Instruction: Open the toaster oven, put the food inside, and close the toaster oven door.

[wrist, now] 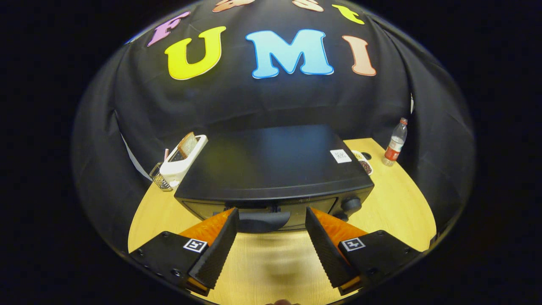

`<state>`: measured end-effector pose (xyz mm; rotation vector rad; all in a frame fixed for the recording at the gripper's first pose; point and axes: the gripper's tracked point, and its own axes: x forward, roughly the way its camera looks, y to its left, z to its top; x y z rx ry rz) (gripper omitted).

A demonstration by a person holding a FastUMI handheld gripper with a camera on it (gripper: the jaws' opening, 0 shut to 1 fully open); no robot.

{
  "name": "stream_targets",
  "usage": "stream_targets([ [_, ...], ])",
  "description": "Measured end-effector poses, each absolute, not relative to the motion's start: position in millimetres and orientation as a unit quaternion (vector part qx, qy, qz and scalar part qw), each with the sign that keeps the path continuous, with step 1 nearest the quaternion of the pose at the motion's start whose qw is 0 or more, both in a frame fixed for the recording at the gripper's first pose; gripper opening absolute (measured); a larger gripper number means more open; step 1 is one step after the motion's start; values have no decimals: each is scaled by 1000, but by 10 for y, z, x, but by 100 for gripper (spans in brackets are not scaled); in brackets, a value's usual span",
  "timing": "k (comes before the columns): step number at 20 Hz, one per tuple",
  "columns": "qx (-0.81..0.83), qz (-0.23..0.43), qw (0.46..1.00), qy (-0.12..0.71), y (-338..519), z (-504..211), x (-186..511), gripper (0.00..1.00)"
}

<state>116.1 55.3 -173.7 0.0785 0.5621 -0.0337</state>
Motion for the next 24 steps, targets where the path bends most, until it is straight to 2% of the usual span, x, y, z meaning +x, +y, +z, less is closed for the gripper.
stream_targets([
  [7,-16,-29,989,143,168,-905,1056,99],
  [14,-22,-50,998,17,-76,128,267,98],
  [19,-48,-60,997,-19,-337,633,-399,98],
  [24,-48,-63,997,-3,-386,642,-877,98],
])
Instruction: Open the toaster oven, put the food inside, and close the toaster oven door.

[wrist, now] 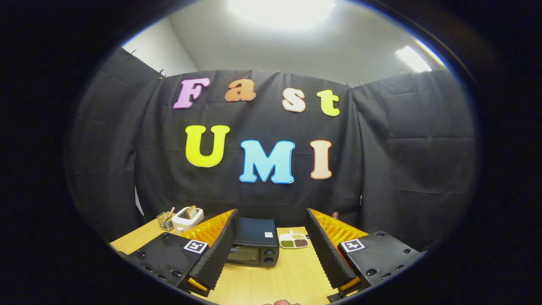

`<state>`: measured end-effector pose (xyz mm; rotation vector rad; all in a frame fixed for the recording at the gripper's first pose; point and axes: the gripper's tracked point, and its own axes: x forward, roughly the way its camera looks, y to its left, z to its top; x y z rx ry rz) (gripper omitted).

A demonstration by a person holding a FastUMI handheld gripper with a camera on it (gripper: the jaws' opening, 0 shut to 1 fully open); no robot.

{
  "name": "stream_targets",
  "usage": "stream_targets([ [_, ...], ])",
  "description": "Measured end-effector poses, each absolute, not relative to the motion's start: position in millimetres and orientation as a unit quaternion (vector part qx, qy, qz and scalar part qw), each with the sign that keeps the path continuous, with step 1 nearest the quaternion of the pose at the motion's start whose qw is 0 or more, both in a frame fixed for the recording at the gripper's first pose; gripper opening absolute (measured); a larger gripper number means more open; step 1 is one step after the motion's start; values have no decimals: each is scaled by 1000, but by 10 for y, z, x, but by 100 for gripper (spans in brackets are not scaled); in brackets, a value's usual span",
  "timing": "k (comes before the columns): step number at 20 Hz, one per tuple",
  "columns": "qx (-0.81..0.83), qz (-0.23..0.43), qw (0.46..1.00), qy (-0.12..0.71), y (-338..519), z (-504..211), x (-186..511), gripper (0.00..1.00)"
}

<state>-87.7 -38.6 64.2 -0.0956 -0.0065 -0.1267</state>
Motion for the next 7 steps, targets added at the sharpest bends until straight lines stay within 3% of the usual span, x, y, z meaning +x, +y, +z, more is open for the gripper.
stream_targets([
  [7,-55,-57,997,20,-430,630,-808,98],
])
